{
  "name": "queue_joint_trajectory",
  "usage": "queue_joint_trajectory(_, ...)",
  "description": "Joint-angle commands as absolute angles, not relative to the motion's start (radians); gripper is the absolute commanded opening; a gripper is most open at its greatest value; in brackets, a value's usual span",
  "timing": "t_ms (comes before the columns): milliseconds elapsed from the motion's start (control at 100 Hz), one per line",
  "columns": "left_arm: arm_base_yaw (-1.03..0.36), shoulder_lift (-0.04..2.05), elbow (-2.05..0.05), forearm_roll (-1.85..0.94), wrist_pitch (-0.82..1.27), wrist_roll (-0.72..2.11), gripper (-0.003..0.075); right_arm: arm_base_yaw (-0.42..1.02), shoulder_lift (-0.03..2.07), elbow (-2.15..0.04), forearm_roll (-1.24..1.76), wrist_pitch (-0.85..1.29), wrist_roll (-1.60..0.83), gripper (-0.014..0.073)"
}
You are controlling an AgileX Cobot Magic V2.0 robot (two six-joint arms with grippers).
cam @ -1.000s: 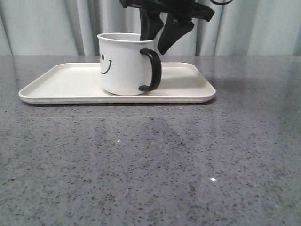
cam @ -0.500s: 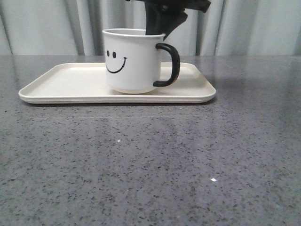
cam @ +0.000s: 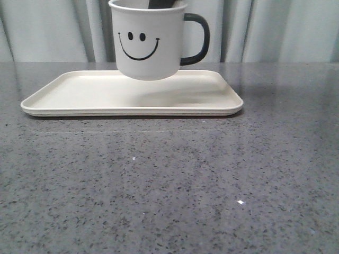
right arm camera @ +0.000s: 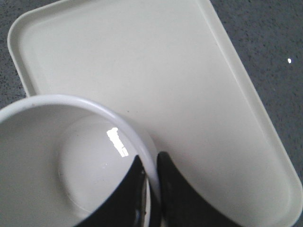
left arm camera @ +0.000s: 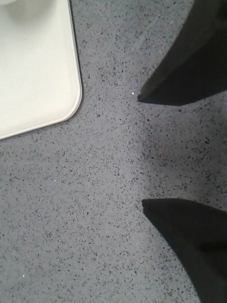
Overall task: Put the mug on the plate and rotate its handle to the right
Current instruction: 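Rotate the held mug to turn its handle, then lower onto tray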
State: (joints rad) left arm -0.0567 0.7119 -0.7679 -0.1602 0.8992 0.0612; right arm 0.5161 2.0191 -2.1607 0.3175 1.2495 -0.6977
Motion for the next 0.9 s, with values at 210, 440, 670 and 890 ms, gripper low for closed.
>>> queue_joint_trajectory(210,-0.056,0.708,-0.795,-0.177,0.832,0.064,0.0419,0.517,2.047,-2.249,0.360,1.335,-0.779,-0.0061)
queue_joint_trajectory(440,-0.056,0.708,-0.795,-0.177,0.832,0.064,0.0419,0.517,2.067,-2.249,0.366,1.335,-0.788,-0.0061)
queue_joint_trajectory(670,-0.056,0.708,-0.795,-0.177,0.832,0.064,0.0419,0.517,2.072,-2.249,0.378,1.335,-0.818,-0.0061)
queue_joint_trajectory(890,-0.056,0.708,-0.795,-0.177,0.832,0.064,0.0419,0.517,2.072,-2.249,0.400,1.335,-0.826,-0.0061)
